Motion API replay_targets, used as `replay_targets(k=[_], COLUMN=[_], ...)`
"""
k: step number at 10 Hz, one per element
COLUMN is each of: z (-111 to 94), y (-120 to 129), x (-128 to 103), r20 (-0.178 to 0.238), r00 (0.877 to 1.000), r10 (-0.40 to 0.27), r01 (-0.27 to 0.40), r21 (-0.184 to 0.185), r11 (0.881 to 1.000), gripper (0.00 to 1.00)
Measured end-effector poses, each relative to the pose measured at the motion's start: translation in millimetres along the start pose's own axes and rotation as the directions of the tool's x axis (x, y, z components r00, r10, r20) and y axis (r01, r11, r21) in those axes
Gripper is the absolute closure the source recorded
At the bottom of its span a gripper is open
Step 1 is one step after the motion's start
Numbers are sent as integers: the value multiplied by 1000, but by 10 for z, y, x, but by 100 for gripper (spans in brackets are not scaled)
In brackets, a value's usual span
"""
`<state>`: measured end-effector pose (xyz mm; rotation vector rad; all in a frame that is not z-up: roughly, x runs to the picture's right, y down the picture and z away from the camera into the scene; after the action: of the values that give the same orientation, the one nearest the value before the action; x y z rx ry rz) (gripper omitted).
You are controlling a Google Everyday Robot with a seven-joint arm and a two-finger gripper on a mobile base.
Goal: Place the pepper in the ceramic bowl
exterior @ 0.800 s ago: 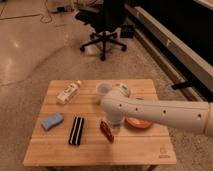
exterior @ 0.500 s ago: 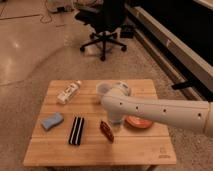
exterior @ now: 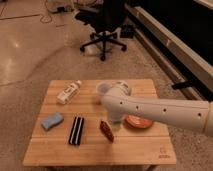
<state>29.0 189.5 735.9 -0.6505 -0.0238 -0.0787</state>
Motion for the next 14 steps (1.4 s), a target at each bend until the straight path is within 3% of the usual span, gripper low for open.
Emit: replay_targets(k=[2, 3, 4, 11, 14], z=[5, 38, 89, 685, 808], y=[-26, -17, -12, -18, -30], x=[-164, -165, -123, -94, -117], r20=[7, 7, 7, -14, -27], r00=[1000, 1000, 1000, 1000, 999], r10=[-4, -7, -12, 0, 29], r01=[3, 7, 12, 0, -30], r21=[4, 4, 6, -18, -36], r11=[1000, 1000, 1000, 1000, 999], gripper=[39, 27, 21, 20, 20])
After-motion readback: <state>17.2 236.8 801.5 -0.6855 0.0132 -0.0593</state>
